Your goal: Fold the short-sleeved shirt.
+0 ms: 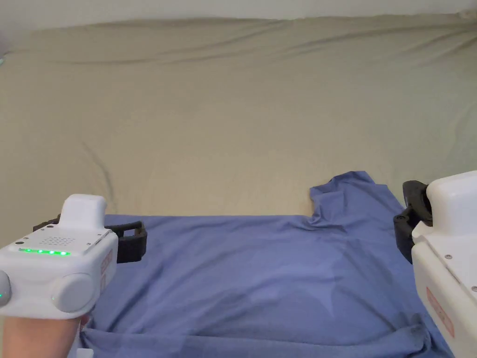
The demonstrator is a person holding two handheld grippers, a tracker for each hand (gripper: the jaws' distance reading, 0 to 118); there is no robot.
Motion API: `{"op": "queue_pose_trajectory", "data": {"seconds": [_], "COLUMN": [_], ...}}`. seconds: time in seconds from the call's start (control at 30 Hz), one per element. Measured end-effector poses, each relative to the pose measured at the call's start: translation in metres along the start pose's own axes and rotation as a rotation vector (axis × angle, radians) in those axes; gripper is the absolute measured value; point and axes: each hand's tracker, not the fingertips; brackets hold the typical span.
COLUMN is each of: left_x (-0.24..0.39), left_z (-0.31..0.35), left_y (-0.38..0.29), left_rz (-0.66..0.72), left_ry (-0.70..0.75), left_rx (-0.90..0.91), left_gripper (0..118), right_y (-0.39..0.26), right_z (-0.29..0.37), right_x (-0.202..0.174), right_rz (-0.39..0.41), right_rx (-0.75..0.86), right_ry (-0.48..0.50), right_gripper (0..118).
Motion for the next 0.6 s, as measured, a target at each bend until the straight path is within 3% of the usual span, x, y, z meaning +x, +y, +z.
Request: {"op": "queue_pose_trajectory", "data": {"seconds": [0.23, 0.3, 0.37, 0.4, 0.43, 0.5, 0.57, 0.6], "left_x": [-0.037, -0.038, -0.029, -0.026, -0.023, -0.021, -0.014, -0.008], "left_z": [-0.104, -0.124, -0.132, -0.136, -0.142, -0.129, -0.123, -0.121], "left_y": [0.020, 0.022, 0.019, 0.017, 0.011, 0.006, 0.013, 0.014], "left_rz": [0.101, 0.106, 0.089, 0.082, 0.082, 0.140, 0.108, 0.061], "left_ry": [0.023, 0.015, 0.020, 0.017, -0.015, -0.033, -0.116, -0.087], "left_rx": [-0.100, -0.139, -0.185, -0.202, -0.239, -0.172, -0.188, -0.196], "left_gripper": [114, 109, 89, 69, 60, 39, 2, 2], "right_y": [-0.017, -0.018, -0.019, -0.019, -0.021, -0.021, -0.020, -0.019], "right_z": [-0.027, -0.030, -0.033, -0.034, -0.035, -0.037, -0.041, -0.042], "right_x": [0.028, 0.030, 0.035, 0.036, 0.038, 0.038, 0.038, 0.039], "right_rz": [-0.039, -0.033, -0.043, -0.052, -0.057, -0.051, -0.041, -0.040], "right_rx": [-0.104, -0.120, -0.138, -0.143, -0.148, -0.153, -0.158, -0.160], "right_ry": [-0.038, -0.052, -0.052, -0.050, -0.049, -0.054, -0.056, -0.054], "right_gripper": [2, 2, 2, 2, 2, 2, 2, 2]}}
